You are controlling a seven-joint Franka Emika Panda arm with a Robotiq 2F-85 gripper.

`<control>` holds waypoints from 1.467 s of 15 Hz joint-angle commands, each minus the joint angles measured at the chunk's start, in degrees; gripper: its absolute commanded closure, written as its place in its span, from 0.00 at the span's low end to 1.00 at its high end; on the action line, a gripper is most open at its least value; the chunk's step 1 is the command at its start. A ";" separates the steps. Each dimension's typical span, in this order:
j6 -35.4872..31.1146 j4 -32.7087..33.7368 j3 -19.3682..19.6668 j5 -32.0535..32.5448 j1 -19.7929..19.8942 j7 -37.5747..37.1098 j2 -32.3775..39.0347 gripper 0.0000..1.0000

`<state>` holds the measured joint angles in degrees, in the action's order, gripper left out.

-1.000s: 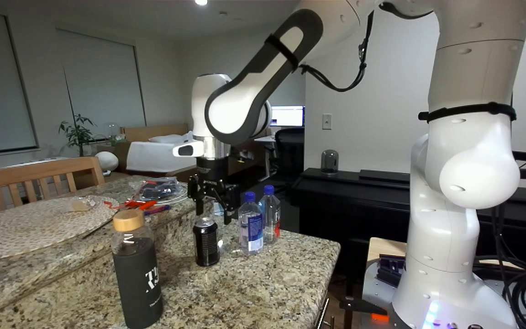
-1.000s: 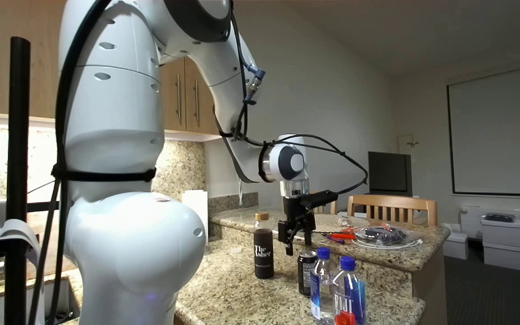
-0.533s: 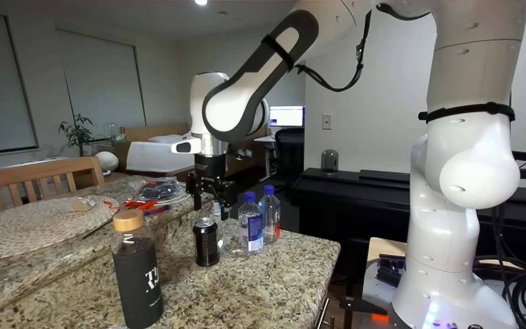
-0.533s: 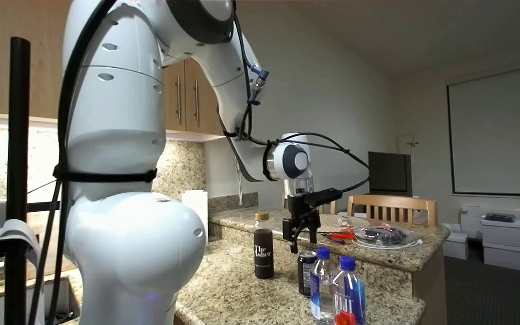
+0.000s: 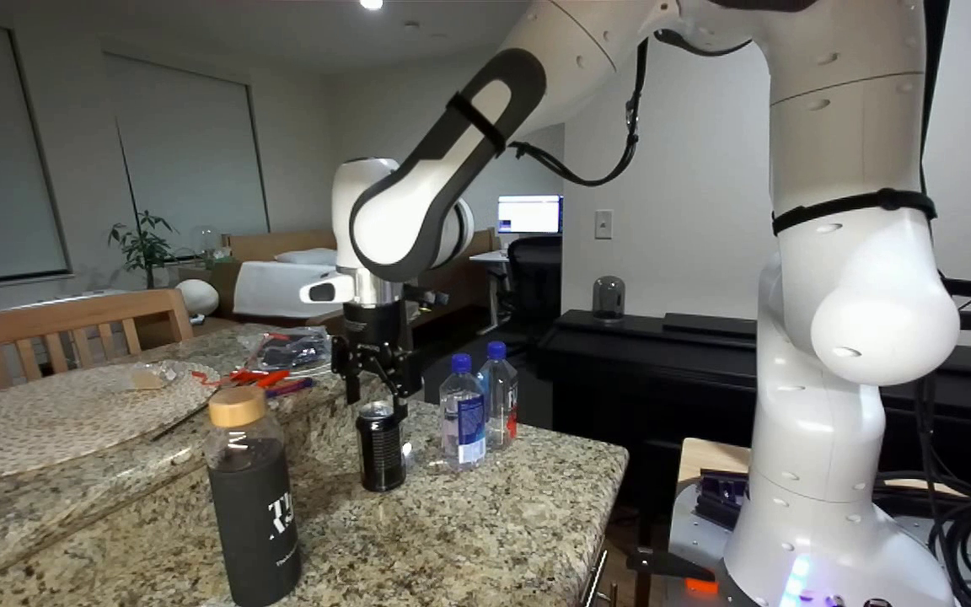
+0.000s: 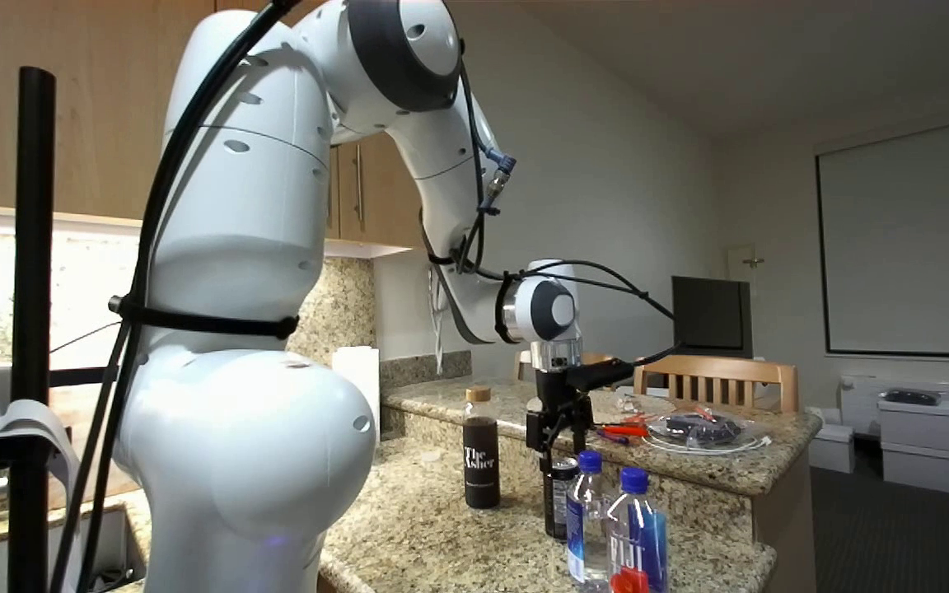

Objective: Move the left transparent bottle to the right, the move the can to the left

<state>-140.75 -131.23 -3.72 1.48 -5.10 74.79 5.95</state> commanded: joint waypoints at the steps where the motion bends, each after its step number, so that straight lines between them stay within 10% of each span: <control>1: 0.20 3.26 -0.99 0.78 0.87 0.22 3.05 0.00; 12: 2.38 8.01 -1.83 1.10 1.95 -0.01 9.97 0.00; 13: 2.46 8.12 -1.91 0.91 2.04 -0.02 10.18 0.25; 18: 2.80 8.41 -2.06 1.20 2.06 -0.33 10.24 0.53; 22: 2.91 8.33 -2.24 1.29 2.20 -0.36 10.11 0.53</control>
<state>-139.22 -123.54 -4.98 1.54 -4.04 74.79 16.22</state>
